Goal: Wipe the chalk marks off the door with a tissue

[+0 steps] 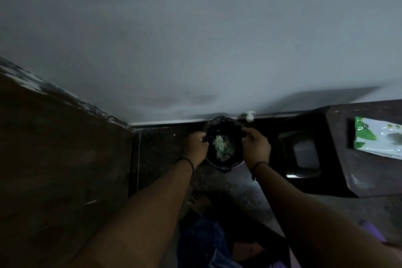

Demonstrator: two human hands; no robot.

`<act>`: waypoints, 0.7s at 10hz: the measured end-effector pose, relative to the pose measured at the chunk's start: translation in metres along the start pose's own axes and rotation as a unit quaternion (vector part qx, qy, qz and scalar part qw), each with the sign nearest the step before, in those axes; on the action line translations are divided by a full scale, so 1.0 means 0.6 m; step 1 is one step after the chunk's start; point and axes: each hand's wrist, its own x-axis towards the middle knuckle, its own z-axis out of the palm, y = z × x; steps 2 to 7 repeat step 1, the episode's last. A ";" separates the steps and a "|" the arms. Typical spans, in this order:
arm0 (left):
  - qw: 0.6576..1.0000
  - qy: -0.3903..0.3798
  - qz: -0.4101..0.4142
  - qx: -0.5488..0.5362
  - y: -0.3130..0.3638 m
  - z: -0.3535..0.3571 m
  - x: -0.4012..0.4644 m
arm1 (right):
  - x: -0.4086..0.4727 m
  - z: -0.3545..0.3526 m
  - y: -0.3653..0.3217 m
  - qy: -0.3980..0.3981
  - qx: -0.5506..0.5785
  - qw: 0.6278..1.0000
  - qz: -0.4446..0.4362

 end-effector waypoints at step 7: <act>0.998 -0.005 0.035 0.048 0.017 -0.012 -0.011 | -0.014 0.009 -0.013 -0.009 -0.020 1.000 -0.020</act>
